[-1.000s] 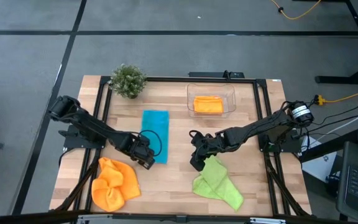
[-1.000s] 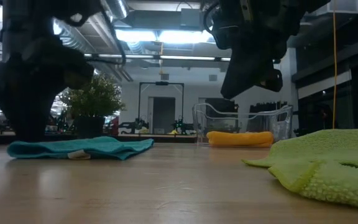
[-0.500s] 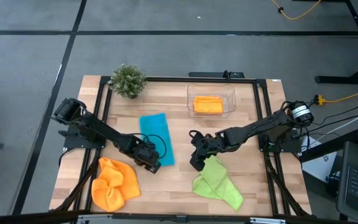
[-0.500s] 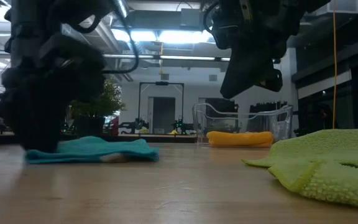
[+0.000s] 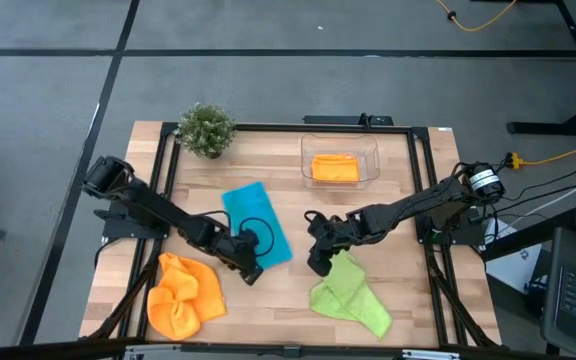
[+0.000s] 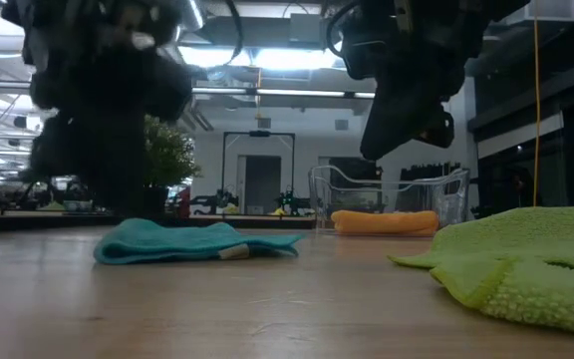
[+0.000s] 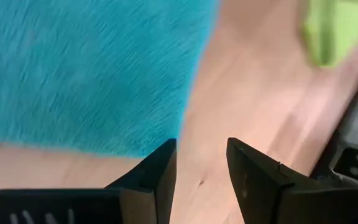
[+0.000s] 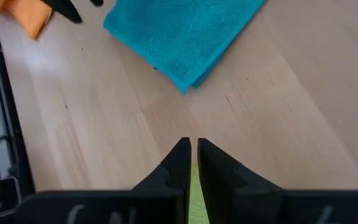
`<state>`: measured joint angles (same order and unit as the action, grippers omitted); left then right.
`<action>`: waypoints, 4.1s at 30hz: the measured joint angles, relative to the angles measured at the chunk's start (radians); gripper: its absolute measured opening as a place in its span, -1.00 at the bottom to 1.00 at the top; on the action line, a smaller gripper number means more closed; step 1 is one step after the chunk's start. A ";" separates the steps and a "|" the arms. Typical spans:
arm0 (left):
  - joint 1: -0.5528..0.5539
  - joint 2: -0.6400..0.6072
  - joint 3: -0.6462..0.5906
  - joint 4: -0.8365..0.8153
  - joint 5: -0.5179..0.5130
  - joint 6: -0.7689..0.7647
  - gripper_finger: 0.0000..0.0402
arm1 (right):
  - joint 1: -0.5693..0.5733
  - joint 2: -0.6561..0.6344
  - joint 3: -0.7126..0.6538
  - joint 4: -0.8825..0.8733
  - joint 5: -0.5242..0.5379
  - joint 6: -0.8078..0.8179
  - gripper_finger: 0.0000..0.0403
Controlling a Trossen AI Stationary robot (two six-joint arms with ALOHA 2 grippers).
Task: Fold microfiber towels
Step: Fold the blue microfiber cloth
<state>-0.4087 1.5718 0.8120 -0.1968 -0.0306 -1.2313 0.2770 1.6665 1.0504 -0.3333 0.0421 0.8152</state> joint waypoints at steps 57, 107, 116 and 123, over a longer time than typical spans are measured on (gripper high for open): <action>-0.119 0.029 0.002 -0.006 -0.358 0.483 0.08 | -0.082 0.358 0.251 0.141 -0.175 -0.875 0.37; -0.180 0.212 0.003 0.045 -0.351 0.384 -0.76 | -0.078 0.449 0.257 0.035 -0.034 -0.815 -0.68; -0.179 0.184 0.001 0.049 -0.307 0.311 -0.99 | -0.079 0.455 0.343 -0.099 -0.089 -0.692 -0.96; -0.187 0.061 -0.004 0.035 -0.202 0.264 -1.00 | -0.079 0.466 0.581 -0.470 -0.133 -0.685 -0.98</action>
<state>-0.5958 1.6325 0.8078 -0.1620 -0.2327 -0.9677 0.1978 2.1322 1.6312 -0.8034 -0.0913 0.1303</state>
